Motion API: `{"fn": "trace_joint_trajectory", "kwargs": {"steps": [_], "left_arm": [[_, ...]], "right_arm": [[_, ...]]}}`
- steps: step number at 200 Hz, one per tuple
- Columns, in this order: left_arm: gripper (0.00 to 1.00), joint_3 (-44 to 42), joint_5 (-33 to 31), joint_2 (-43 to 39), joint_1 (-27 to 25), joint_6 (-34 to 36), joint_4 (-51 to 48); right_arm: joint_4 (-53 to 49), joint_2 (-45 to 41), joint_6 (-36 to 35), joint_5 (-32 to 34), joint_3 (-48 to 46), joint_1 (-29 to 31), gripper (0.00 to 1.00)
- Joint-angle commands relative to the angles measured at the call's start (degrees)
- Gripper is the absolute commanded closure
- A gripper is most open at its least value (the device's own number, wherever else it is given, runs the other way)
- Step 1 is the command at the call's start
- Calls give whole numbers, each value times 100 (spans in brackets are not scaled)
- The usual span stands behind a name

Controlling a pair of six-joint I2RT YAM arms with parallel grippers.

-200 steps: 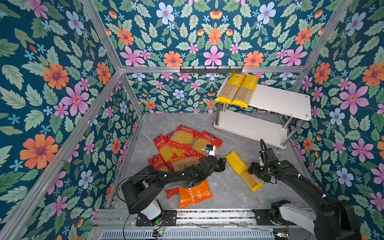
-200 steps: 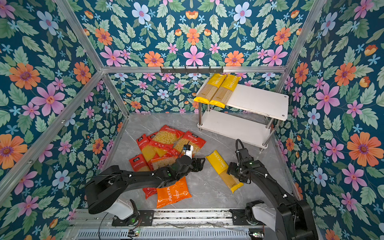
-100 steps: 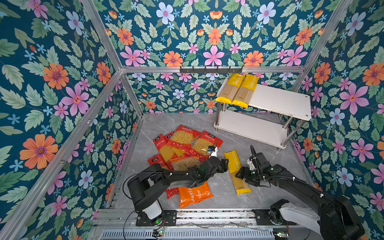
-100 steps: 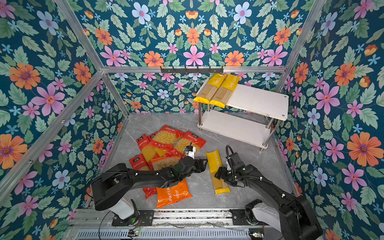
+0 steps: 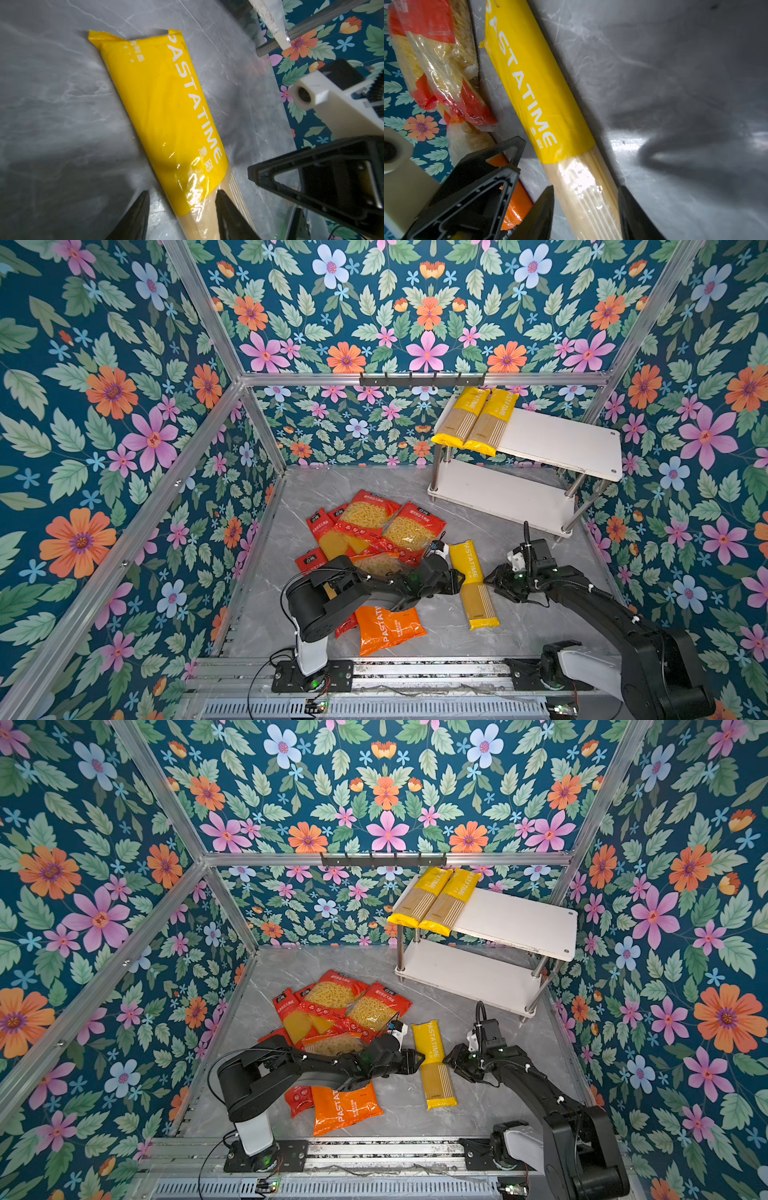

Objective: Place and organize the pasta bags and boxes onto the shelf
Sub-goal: 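Grasp the third yellow PASTATIME pack with the right gripper while the left gripper steadies it, then lift the third yellow pack upright with the right gripper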

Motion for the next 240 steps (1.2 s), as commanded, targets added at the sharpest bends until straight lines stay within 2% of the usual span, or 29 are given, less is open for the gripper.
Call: {"fn": "trace_joint_trajectory", "kwargs": {"steps": [1, 47, 61, 90, 123, 143, 171, 213, 240], "left_arm": [[51, -54, 314, 41, 73, -114, 373], [58, -313, 450, 98, 244, -321, 764], [59, -324, 462, 97, 264, -339, 789], [61, -432, 331, -97, 304, -391, 784], [62, -615, 35, -682, 341, -348, 560], [61, -702, -135, -1066, 376, -186, 340], [60, -891, -96, -1361, 516, -137, 414], [55, -1263, 304, -1508, 823, -246, 1252], [41, -1434, 709, -1567, 1047, -329, 1749]], "right_arm": [[354, 310, -363, -177, 45, -9, 51], [1333, 928, -366, -860, -153, 46, 51], [1527, 1068, -313, -861, -174, 162, 52], [2364, 1090, 20, -1020, -396, 260, 69], [3099, 905, 343, -1322, -623, 263, 87], [3309, 707, 482, -1381, -731, 264, 94], [3508, 344, 673, -1409, -864, 272, 97], [3463, -147, 700, -1454, -862, 355, 100], [3380, -546, 696, -1497, -778, 475, 100]]}}
